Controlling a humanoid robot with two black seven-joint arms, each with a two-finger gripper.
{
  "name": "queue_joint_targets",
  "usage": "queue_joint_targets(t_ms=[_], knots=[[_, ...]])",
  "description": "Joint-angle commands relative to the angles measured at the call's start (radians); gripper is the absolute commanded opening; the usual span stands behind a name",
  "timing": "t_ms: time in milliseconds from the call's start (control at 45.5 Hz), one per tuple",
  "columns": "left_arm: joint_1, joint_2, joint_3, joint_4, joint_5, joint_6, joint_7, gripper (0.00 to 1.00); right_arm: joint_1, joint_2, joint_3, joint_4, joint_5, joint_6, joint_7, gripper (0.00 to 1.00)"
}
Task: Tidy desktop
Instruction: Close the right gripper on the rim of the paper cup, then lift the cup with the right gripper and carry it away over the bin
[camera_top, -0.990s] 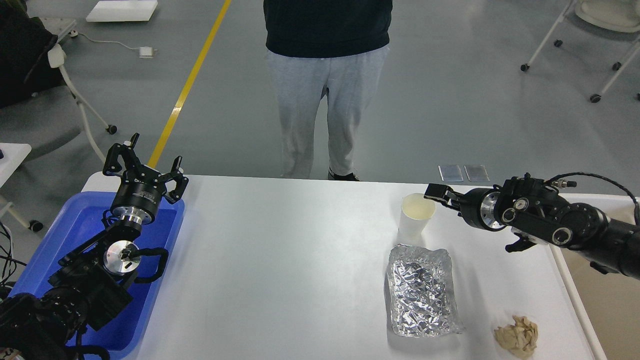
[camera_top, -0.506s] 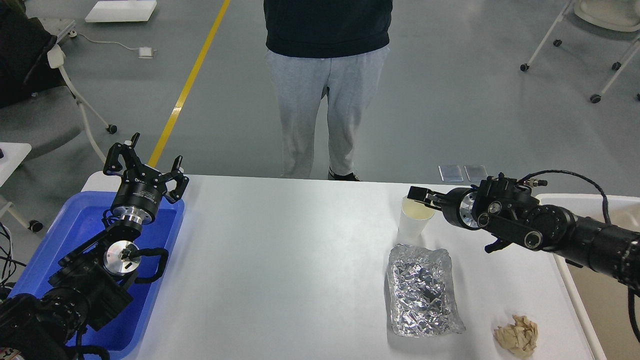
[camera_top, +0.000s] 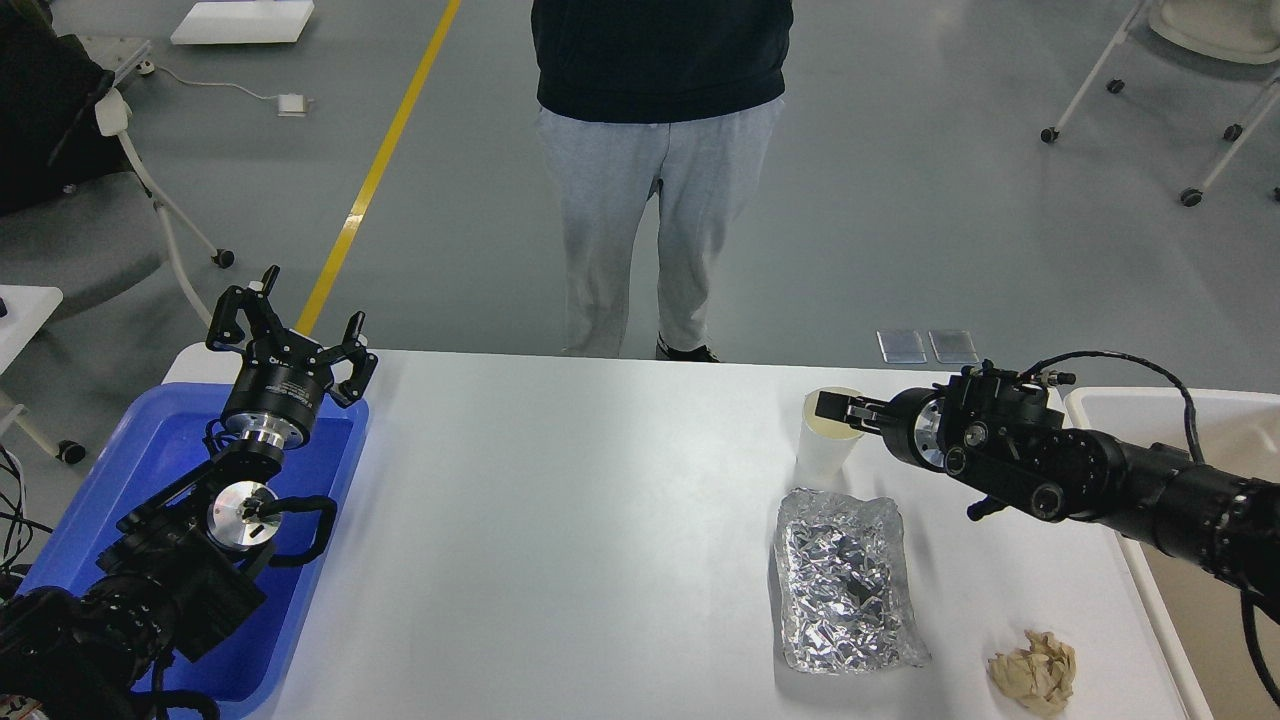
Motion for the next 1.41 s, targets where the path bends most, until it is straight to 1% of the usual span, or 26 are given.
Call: queue_joint_targets(t_ms=[0,44,88,110,132,154,286,660,858,1034,1122,1210,1386], knots=[[0.000,0.000,0.000,0.001,0.000,0.000,0.000,1.00,-0.024,0.007,-0.001,-0.021,-0.016,0.002,0.000,0.41],[0.000,0.000,0.000,0.001,0.000,0.000,0.000,1.00,-0.024,0.007,-0.001,-0.026,-0.016,0.002,0.002,0.28],[0.000,0.000,0.000,0.001,0.000,0.000,0.000,1.00,-0.022,0.007,-0.004,-0.026,-0.017,0.002,0.000,0.18],[0.000,0.000,0.000,0.001,0.000,0.000,0.000,1.00,-0.019,0.007,-0.010,-0.024,-0.020,0.002,0.000,0.10],[0.000,0.000,0.000,0.001,0.000,0.000,0.000,1.00,-0.016,0.007,-0.019,-0.024,-0.026,0.004,-0.001,0.01],[0.000,0.000,0.000,0.001,0.000,0.000,0.000,1.00,-0.015,0.007,-0.032,-0.024,-0.028,0.004,-0.001,0.00],[0.000,0.000,0.000,0.001,0.000,0.000,0.000,1.00,-0.021,0.004,-0.038,-0.024,-0.025,-0.004,0.007,0.00],[0.000,0.000,0.000,0.001,0.000,0.000,0.000,1.00,0.004,0.001,-0.047,-0.014,-0.022,-0.001,0.007,0.00],[0.000,0.000,0.000,-0.001,0.000,0.000,0.000,1.00,0.054,-0.033,-0.062,0.016,-0.020,0.012,0.005,0.00],[0.000,0.000,0.000,-0.001,0.000,-0.001,0.002,1.00,0.171,-0.122,-0.159,0.138,-0.020,0.021,0.000,0.00],[0.000,0.000,0.002,-0.001,0.000,-0.001,0.002,1.00,0.241,-0.177,-0.190,0.201,-0.020,0.055,0.000,0.00],[0.000,0.000,0.002,0.001,0.000,-0.001,0.002,1.00,0.295,-0.224,-0.205,0.252,-0.025,0.064,0.002,0.00],[0.000,0.000,0.002,-0.001,0.000,-0.001,0.002,1.00,0.467,-0.338,-0.297,0.417,-0.028,0.065,0.005,0.00]])
